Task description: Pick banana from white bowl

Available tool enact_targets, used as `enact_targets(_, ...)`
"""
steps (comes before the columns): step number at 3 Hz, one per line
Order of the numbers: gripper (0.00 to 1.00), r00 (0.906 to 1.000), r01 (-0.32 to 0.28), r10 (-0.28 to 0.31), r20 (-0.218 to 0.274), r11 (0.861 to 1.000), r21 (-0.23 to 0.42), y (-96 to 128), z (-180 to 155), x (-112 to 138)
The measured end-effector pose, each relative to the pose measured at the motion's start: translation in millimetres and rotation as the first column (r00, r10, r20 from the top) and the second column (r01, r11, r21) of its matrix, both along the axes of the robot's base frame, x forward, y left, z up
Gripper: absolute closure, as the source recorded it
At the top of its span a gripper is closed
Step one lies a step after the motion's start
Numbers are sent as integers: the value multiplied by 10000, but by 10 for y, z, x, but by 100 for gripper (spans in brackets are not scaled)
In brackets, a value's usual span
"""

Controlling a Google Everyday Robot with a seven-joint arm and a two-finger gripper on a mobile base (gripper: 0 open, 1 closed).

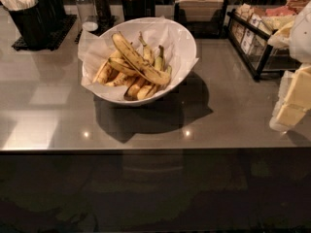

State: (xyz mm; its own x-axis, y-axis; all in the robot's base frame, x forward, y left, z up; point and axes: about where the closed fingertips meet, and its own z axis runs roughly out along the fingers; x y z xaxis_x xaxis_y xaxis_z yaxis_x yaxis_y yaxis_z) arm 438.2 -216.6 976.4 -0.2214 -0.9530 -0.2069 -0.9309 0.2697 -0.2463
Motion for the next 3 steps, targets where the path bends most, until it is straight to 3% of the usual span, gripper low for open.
enact_targets(1, 0, 10000, 0, 0, 1, 10000, 0, 0, 0, 0)
enact_targets(2, 0, 9994, -163, 132, 314, 9947, 1018, 148, 38, 176)
enact_targets(3, 0, 9967, -811, 782, 213, 9650, 2492, 598, 61, 562)
